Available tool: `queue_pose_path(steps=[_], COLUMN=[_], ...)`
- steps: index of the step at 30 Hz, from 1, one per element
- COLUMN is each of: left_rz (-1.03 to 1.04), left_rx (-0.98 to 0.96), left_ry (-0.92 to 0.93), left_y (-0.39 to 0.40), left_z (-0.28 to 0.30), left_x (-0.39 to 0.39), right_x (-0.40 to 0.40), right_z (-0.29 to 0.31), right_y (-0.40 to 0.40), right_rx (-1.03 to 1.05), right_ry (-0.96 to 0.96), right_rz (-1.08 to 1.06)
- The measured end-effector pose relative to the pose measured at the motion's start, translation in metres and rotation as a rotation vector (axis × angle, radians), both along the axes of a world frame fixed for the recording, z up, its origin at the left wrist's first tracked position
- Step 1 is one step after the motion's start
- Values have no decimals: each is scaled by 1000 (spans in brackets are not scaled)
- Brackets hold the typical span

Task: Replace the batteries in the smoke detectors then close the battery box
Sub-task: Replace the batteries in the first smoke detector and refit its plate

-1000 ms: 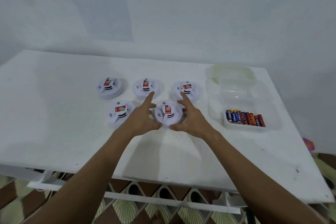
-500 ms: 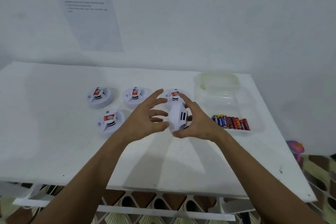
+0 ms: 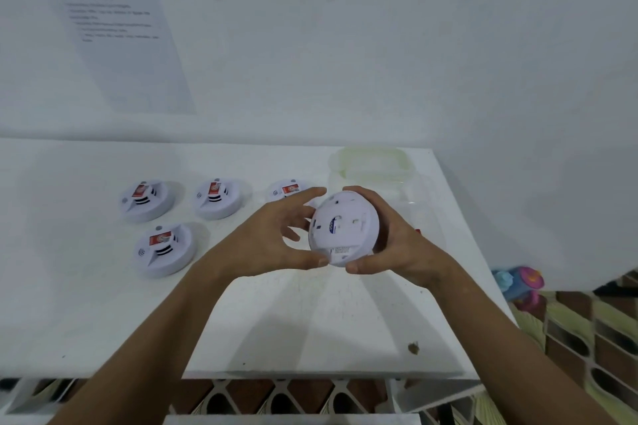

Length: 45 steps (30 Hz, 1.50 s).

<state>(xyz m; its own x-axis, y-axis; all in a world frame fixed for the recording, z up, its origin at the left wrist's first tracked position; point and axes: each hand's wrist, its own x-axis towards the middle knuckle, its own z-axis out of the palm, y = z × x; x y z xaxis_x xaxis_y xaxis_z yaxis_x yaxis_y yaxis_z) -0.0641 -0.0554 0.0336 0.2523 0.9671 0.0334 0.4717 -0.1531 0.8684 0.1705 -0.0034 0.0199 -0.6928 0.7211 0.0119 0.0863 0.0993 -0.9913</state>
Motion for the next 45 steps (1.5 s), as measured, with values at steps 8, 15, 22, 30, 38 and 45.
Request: queue_pose_path(steps=[8,15,22,30,38,45], left_rz=[-7,1,-9,87,144,168], left_rx=[29,52,60,144,187,170], left_ry=[-24,41,110,221,178,163], left_y=[-3,-1,8,16,15,17], left_z=[11,8,22,19,15,15], left_x=[12,12,10,15,22,27], right_x=[10,3,2,-6,-4,-5], right_z=[2,1,2,-7,-14,-17], right_y=[2,3,8,14,18,19], right_rx=[36,106,129,226,244,297], right_ry=[-35,-108,-80,-118,-72,-80], right_rz=[14,-20,-8,-76,-117,-194])
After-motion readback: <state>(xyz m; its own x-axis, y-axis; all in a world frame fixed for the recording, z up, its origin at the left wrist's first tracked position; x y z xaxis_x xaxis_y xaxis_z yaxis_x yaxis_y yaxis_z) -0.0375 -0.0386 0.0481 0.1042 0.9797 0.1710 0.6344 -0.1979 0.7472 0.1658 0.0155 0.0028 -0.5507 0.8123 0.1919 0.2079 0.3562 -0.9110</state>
